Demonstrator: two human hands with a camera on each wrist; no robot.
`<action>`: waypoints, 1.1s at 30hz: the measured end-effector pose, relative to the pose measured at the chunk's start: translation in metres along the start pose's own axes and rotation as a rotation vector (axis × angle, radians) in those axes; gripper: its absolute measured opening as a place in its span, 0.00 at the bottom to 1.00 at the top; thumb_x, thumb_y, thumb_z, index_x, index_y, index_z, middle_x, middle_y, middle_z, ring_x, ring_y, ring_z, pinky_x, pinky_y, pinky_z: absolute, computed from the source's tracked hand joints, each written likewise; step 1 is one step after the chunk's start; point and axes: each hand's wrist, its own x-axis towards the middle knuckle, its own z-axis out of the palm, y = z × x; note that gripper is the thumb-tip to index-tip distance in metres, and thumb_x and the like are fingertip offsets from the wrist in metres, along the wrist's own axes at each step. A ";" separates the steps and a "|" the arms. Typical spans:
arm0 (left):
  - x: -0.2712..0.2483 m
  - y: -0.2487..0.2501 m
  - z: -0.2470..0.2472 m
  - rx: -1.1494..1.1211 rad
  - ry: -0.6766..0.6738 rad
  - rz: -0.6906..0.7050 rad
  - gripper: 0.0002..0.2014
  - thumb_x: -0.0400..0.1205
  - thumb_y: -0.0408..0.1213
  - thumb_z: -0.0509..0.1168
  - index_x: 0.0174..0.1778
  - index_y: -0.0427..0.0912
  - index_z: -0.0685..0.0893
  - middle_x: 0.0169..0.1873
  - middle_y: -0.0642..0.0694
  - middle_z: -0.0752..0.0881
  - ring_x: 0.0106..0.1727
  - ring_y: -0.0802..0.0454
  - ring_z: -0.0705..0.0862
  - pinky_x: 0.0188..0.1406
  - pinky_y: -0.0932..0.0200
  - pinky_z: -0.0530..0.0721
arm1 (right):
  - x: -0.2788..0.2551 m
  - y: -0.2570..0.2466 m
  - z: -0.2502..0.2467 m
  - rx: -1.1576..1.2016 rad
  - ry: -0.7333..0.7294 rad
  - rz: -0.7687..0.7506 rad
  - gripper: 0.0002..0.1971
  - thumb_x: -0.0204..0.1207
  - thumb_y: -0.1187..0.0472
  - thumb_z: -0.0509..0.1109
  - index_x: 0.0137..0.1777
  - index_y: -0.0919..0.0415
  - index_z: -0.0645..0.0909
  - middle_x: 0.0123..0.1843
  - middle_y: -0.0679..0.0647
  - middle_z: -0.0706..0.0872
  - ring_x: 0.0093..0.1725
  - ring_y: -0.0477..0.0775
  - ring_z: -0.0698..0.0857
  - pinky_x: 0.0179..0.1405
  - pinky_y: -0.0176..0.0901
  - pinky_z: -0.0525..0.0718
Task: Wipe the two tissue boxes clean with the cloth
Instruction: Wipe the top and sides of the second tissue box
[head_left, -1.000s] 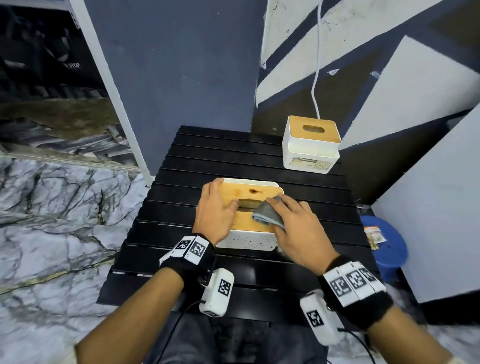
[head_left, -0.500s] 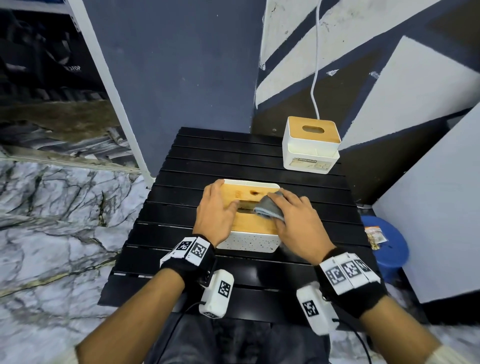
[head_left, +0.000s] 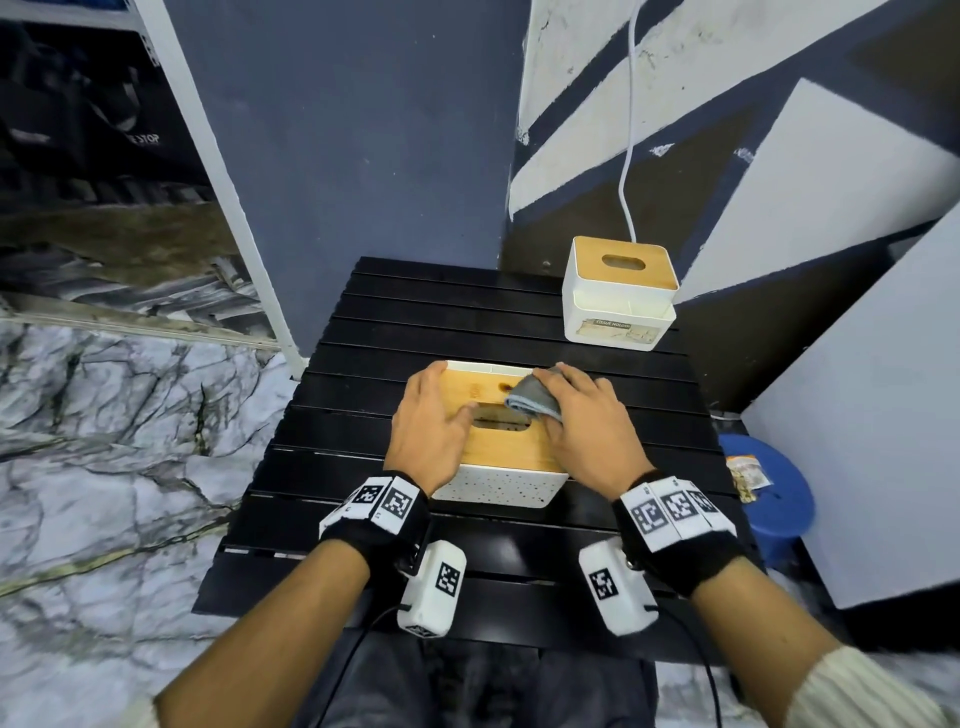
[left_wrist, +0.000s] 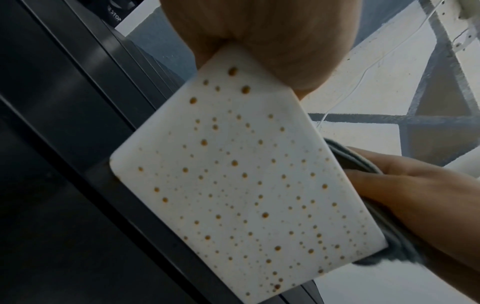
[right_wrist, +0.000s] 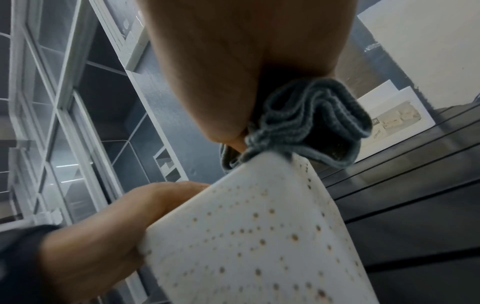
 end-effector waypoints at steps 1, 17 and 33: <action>0.000 0.000 0.000 -0.002 0.002 -0.005 0.30 0.86 0.42 0.67 0.83 0.42 0.65 0.80 0.42 0.70 0.78 0.42 0.71 0.77 0.47 0.67 | -0.008 0.000 0.001 0.002 0.002 -0.015 0.27 0.80 0.57 0.64 0.79 0.48 0.65 0.79 0.52 0.67 0.65 0.60 0.72 0.64 0.59 0.77; 0.006 -0.004 -0.012 0.065 -0.074 0.063 0.30 0.87 0.43 0.65 0.84 0.42 0.65 0.81 0.42 0.71 0.80 0.43 0.71 0.79 0.46 0.67 | 0.016 0.010 -0.010 -0.038 -0.110 -0.124 0.26 0.79 0.56 0.64 0.78 0.45 0.67 0.80 0.49 0.67 0.66 0.60 0.71 0.67 0.60 0.73; 0.023 -0.010 -0.029 -0.002 -0.049 0.137 0.31 0.87 0.50 0.64 0.86 0.51 0.65 0.84 0.49 0.68 0.85 0.49 0.65 0.84 0.46 0.64 | -0.022 0.019 -0.003 0.073 -0.024 -0.169 0.28 0.79 0.58 0.66 0.79 0.46 0.67 0.78 0.48 0.70 0.61 0.54 0.71 0.69 0.52 0.72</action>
